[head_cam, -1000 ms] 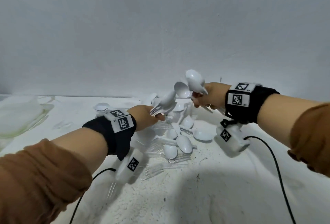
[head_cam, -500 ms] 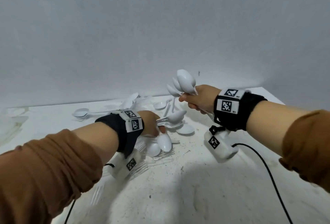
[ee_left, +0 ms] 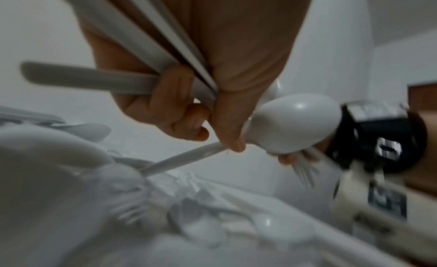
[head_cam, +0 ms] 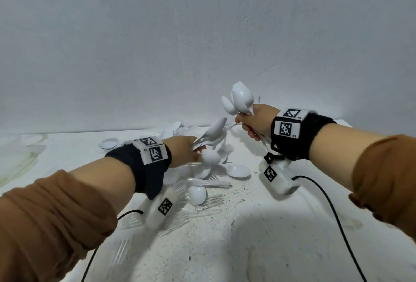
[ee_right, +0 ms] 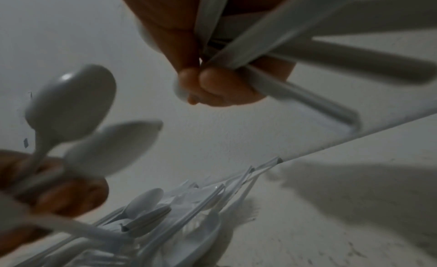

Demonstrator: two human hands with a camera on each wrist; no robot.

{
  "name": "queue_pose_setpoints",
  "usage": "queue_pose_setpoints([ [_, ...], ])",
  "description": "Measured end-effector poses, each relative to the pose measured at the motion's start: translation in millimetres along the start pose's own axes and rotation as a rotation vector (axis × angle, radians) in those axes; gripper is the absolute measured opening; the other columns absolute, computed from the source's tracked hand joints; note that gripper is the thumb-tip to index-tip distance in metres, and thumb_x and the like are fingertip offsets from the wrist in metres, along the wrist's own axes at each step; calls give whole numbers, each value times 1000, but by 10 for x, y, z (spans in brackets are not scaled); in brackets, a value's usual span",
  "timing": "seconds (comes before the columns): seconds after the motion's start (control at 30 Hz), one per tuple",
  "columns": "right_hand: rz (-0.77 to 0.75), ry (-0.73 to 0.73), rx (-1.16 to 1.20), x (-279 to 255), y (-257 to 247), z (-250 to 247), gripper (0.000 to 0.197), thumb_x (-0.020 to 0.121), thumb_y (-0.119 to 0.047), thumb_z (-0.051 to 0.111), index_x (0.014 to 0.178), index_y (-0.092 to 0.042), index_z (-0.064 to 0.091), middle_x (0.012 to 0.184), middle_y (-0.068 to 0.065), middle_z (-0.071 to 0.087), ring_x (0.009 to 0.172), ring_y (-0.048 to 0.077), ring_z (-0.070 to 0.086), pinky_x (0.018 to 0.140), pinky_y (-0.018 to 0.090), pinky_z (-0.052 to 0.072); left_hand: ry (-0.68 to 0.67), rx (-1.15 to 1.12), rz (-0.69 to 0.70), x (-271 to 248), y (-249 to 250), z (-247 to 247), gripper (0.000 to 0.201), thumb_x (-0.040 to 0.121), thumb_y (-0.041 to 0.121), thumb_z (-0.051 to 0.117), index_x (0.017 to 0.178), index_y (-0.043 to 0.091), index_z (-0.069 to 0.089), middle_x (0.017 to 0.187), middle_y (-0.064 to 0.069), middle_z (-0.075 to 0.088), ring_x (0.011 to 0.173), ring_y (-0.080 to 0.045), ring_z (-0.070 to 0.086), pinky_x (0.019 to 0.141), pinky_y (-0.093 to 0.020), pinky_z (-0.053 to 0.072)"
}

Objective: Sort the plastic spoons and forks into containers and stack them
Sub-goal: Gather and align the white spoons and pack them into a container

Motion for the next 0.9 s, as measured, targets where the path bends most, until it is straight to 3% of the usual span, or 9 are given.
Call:
queue_pose_setpoints([
  [0.07,18,11,-54,66,-22,1,16,94,-21,49,81,-12,53,63,1,45,49,14,38,43,22,31,29,-170,-64,-55,-35,-106,24,94,38,51,111,21,55,99,0,62,85,-18,58,76,-26,44],
  [0.13,30,-4,-168,103,-42,5,21,93,-29,52,78,-15,50,64,1,45,49,13,38,45,21,31,93,-371,-94,-99,-80,-199,15,94,34,52,95,20,53,78,1,55,63,-13,48,60,-22,40],
  [0.2,11,-36,-354,140,-70,31,26,91,-39,56,79,-16,49,65,1,46,51,13,41,46,22,32,161,-548,-113,-119,-129,-266,13,94,29,53,89,17,53,68,1,48,57,-11,40,54,-19,36],
  [0.33,-101,-114,-665,253,-137,229,25,85,-38,63,92,-16,56,79,3,52,67,19,48,55,23,36,259,-842,-123,-141,-204,-339,15,94,21,53,81,14,55,62,2,45,51,-7,39,48,-17,33],
  [0.43,-197,-208,-808,331,-158,409,30,85,-37,64,104,-14,65,91,6,60,81,18,50,72,22,37,311,-896,-142,-130,-261,-367,18,95,24,53,79,14,53,64,2,45,53,-10,38,50,-19,33],
  [0.5,-249,-285,-864,366,-188,509,32,85,-31,65,113,-16,66,102,6,65,84,15,50,74,20,36,348,-885,-173,-119,-306,-371,22,94,28,53,77,15,53,62,2,44,52,-11,37,51,-20,33],
  [0.6,-290,-349,-1010,398,-208,621,37,87,-28,63,120,-12,60,102,7,60,84,16,46,73,20,33,365,-902,-202,-105,-347,-347,21,94,33,53,86,14,58,72,0,49,59,-13,40,56,-22,34],
  [0.73,-320,-448,-1082,455,-175,727,30,84,-22,65,114,-18,62,100,4,63,82,17,50,73,21,38,383,-898,-207,-86,-390,-288,17,96,33,48,86,28,61,82,2,53,70,-14,48,59,-22,37],
  [0.9,-360,-485,-1087,506,-132,760,23,79,-21,69,102,-24,67,85,-3,57,80,18,54,72,23,42,371,-857,-196,-73,-389,-260,22,97,32,45,85,25,61,77,5,53,62,-11,51,62,-24,38],
])
Point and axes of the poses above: each hand's wrist, its own x-axis towards the middle knuckle, its own z-axis out of the palm, y = z × x, the point moved 1 cm from there along x, towards the middle knuckle
